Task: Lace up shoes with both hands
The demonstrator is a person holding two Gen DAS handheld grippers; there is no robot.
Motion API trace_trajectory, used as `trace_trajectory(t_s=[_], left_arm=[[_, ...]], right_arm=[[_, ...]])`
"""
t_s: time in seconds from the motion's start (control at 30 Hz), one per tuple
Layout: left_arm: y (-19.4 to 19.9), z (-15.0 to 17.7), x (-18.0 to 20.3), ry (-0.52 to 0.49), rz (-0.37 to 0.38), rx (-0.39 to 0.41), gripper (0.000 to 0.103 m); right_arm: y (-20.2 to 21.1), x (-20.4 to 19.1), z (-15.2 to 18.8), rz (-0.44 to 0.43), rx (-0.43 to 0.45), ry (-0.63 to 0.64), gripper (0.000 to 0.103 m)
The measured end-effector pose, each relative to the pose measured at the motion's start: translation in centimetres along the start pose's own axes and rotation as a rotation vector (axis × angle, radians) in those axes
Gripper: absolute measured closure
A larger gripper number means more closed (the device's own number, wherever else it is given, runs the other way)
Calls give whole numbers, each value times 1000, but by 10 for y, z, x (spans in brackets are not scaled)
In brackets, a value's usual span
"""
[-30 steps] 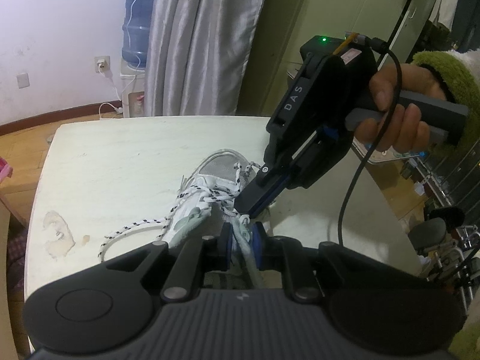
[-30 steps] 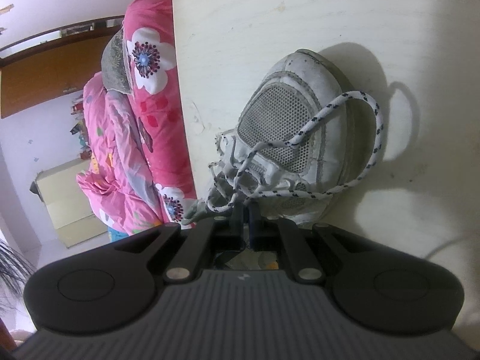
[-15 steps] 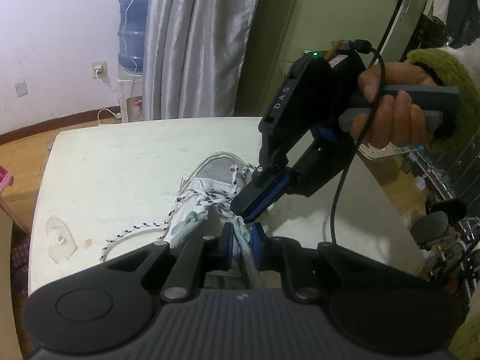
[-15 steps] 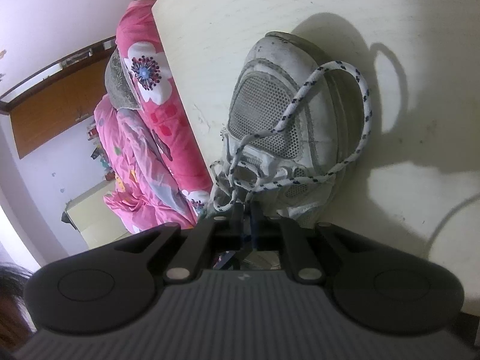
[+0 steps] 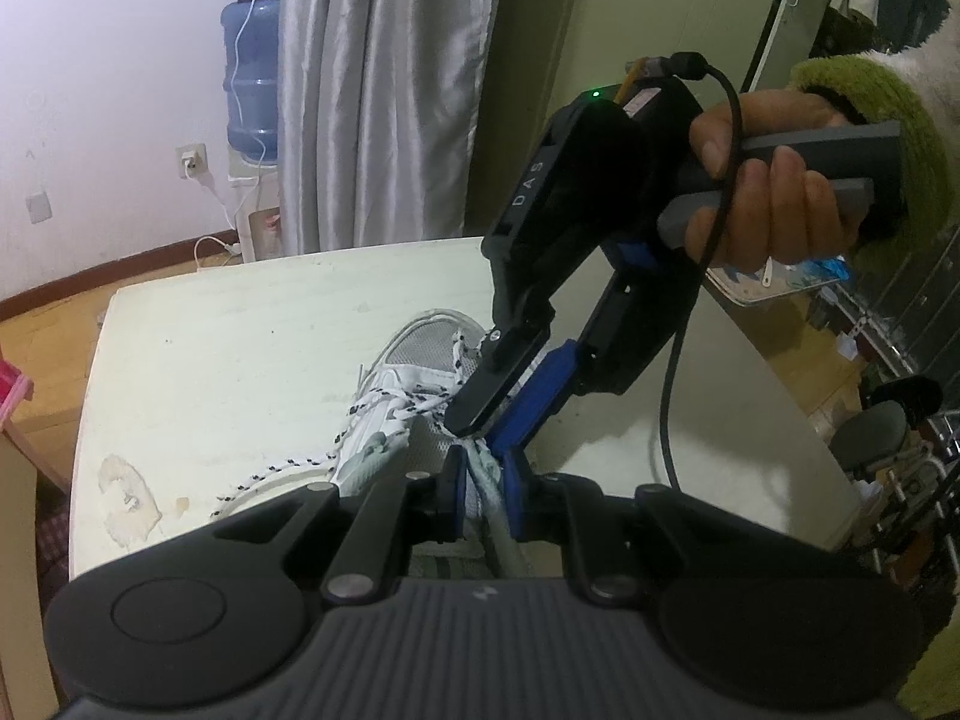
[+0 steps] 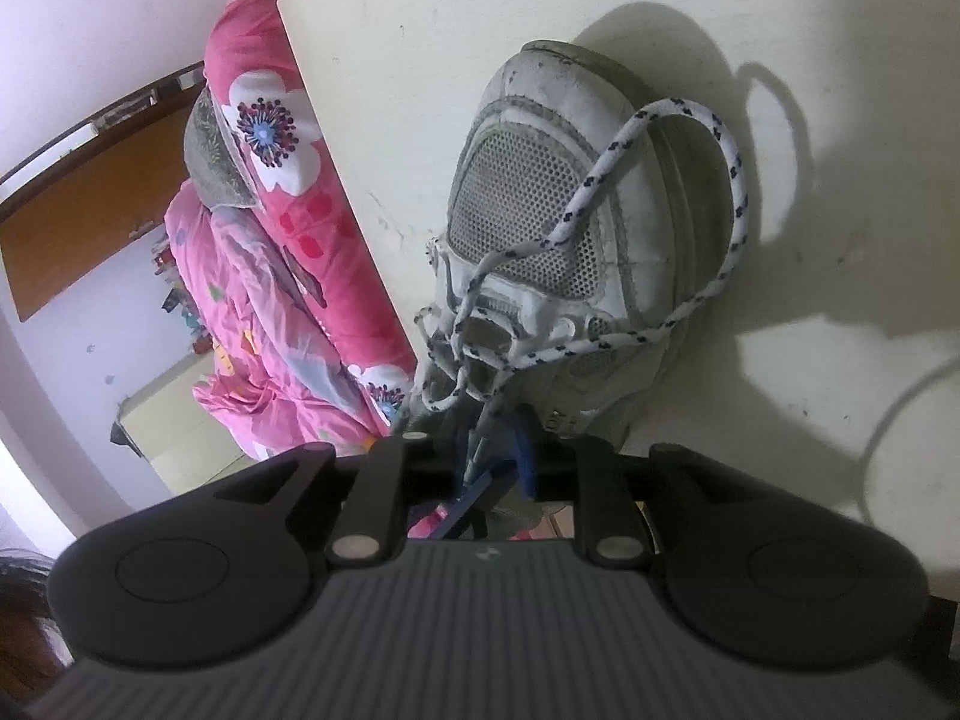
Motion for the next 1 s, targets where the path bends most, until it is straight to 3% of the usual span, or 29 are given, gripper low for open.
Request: trace_trajectory(t_s=[0.33,0.5,0.6,0.77,1.0], left_arm=[[1,3,-4,50,15,5,89],[8,2,0,47,-34,1,88],[17,-1,8,7,-110,9,88],[26,-11,37,-175,-233,20,88],[9,-12,49,-262,-293,-65,95]], right_arm=[[0,0,2,-2,29,85,97],[0,0,1,0,25,158,98],[0,-1,-1,5,18,194,98],[-1,5,-4,-37,8,144,98],[-3,19,-4,-121,16,32,99]])
Point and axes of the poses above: each gripper's, at about its wrist camera, not at the fingertips, and y roughly against the way its jaws point, x to its right, z to its underside, the point moved 6 cm from there along -y, roughly the way its jaws point, and after that the axes turned 7 degrees about -x, right-handed, at the moved point
